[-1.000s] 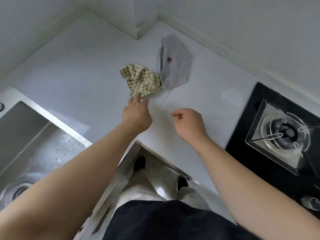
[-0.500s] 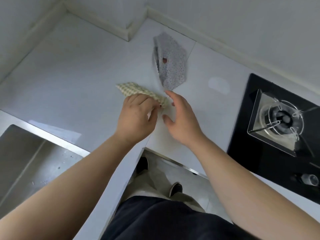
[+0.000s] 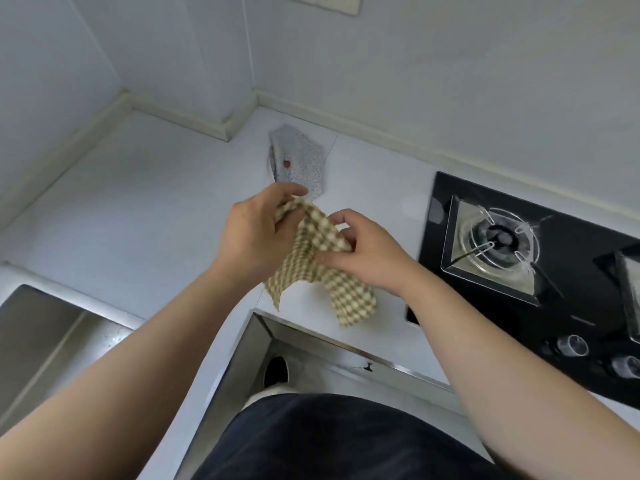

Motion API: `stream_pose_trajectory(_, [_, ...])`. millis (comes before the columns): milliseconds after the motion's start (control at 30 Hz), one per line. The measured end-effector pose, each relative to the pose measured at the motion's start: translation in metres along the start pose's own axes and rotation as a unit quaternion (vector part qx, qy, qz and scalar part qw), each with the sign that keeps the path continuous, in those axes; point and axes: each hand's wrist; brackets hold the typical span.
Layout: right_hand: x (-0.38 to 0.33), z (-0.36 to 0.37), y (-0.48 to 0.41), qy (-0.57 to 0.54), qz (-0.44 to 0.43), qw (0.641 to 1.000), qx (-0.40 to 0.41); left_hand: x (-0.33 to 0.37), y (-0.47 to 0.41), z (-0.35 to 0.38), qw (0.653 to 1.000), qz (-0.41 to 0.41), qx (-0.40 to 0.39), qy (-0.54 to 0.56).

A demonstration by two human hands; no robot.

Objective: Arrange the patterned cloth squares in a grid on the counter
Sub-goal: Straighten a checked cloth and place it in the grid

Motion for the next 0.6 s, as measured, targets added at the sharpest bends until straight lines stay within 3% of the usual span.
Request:
stream_pose_trajectory(133, [0.0, -0.035, 0.022, 0.012, 0.024, 1.0, -0.006, 0.009, -0.006, -0.001, 0.998, -0.055, -0.035, 0.025])
stream_pose_trajectory(233, [0.005, -0.062, 0.026, 0.13, 0.077, 0.989, 0.001, 0.011, -0.017, -0.003, 0.996, -0.056, -0.066, -0.007])
stream_pose_trajectory(300, [0.009, -0.074, 0.026, 0.208, 0.083, 0.973, 0.055, 0.011, -0.028, -0.003, 0.994, -0.038, -0.092, -0.042])
stream_pose_trajectory(400, [0.014, -0.082, 0.027, 0.229, 0.045, 0.955, 0.183, 0.009, -0.045, -0.004, 0.991, -0.021, -0.112, -0.068])
stream_pose_trajectory(500, [0.018, -0.078, 0.031, 0.208, -0.028, 0.934, 0.29, 0.011, -0.053, -0.007, 0.995, 0.0, -0.06, -0.077])
stream_pose_trajectory(600, [0.029, -0.069, 0.037, 0.182, -0.065, 0.924, 0.331, 0.016, -0.047, -0.008, 0.999, 0.032, -0.018, -0.028])
Point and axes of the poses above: each hand's wrist, its own y-axis away from the middle knuckle, its own z-axis out of the palm, x = y × z, and after that the axes turned 6 degrees about -x, right-handed
